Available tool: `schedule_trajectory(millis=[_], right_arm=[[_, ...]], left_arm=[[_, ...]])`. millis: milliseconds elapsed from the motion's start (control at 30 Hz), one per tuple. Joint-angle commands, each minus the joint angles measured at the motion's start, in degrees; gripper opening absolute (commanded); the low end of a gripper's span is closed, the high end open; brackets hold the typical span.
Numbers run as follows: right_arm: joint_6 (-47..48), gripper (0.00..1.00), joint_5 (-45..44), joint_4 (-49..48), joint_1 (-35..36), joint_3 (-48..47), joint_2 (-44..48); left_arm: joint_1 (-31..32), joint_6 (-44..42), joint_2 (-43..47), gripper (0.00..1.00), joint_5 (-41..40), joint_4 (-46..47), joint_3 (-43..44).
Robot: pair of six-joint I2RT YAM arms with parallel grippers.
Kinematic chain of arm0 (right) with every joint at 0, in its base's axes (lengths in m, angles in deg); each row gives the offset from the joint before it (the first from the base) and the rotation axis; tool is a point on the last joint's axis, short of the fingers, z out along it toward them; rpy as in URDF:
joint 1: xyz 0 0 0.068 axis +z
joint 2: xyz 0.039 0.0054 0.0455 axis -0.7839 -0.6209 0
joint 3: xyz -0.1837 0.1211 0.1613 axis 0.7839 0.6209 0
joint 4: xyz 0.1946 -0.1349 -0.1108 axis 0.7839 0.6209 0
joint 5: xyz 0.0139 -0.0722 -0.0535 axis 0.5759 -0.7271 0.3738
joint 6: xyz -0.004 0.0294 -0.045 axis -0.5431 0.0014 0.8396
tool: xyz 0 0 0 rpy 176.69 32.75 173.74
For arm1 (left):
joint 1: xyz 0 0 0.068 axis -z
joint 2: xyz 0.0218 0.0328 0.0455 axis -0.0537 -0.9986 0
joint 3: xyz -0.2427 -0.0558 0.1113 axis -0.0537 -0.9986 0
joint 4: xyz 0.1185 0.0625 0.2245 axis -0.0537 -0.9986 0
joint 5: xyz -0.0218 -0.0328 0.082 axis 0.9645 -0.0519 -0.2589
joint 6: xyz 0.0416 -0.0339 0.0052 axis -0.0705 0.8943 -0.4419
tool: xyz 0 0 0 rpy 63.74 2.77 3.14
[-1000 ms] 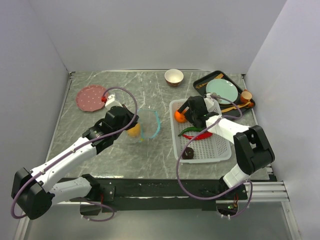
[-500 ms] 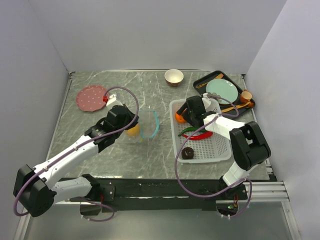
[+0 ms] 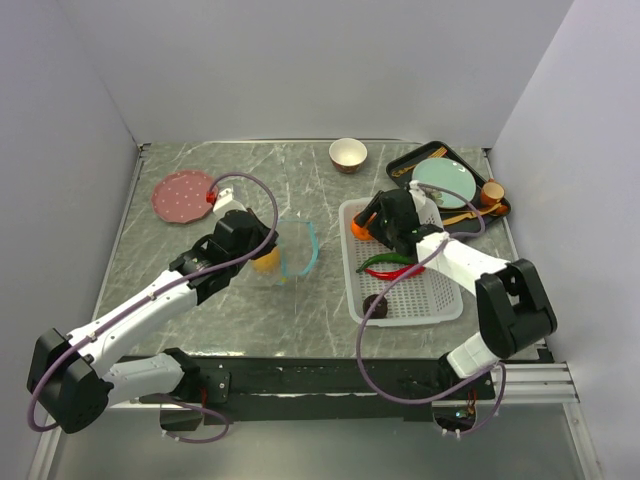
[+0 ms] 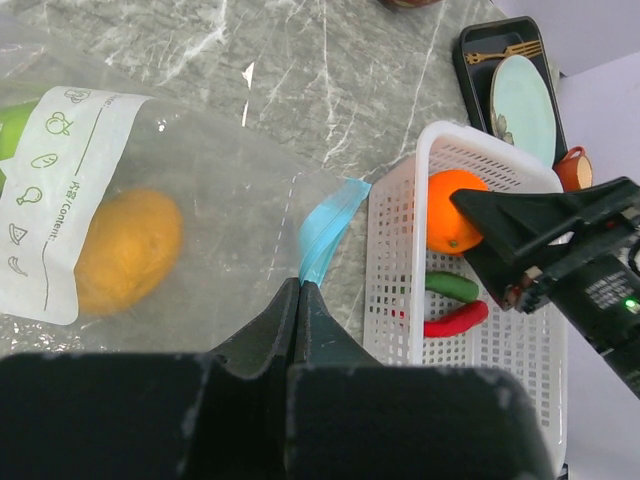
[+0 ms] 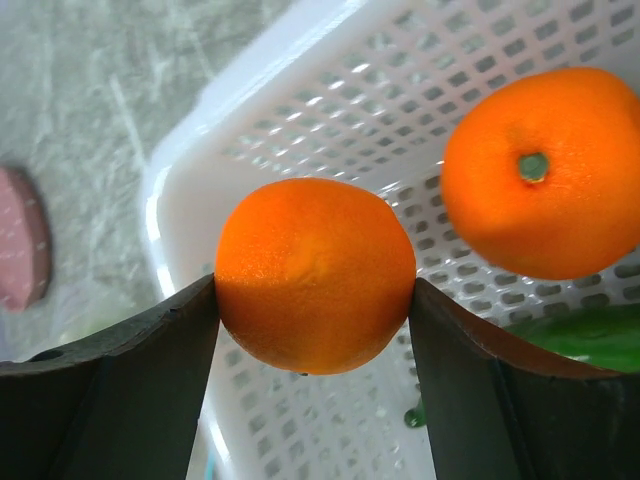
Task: Place the food in the zip-top bag and seal the zipper
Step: Pick up the fake fruit from the bin.
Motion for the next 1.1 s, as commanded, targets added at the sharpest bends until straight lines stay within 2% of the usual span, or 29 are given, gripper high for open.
schedule_trajectory(millis=[0,167,433,700,1067], right_arm=[[3.6,0.41,3.62,-2.26,0.29,0.24,4.69],[9.21,0.38,10.82,-2.08,0.29,-0.37,8.72],[18.72,0.38,17.42,-1.21,0.29,-1.33,16.99],[17.76,0.38,27.88,-4.45,1.52,1.73,17.17],[13.89,0.37,28.86,-8.41,8.72,4.37,14.45]], left_arm=[[-0.25,-0.49,0.33,0.01,1.36,2.51,1.1],[-0.25,1.18,1.21,0.01,3.11,4.53,0.06],[-0.25,3.46,3.14,0.01,3.38,5.5,-1.18],[-0.33,3.73,2.36,0.01,6.36,8.05,-1.89],[-0.25,2.68,1.22,0.01,8.21,9.1,-1.62]])
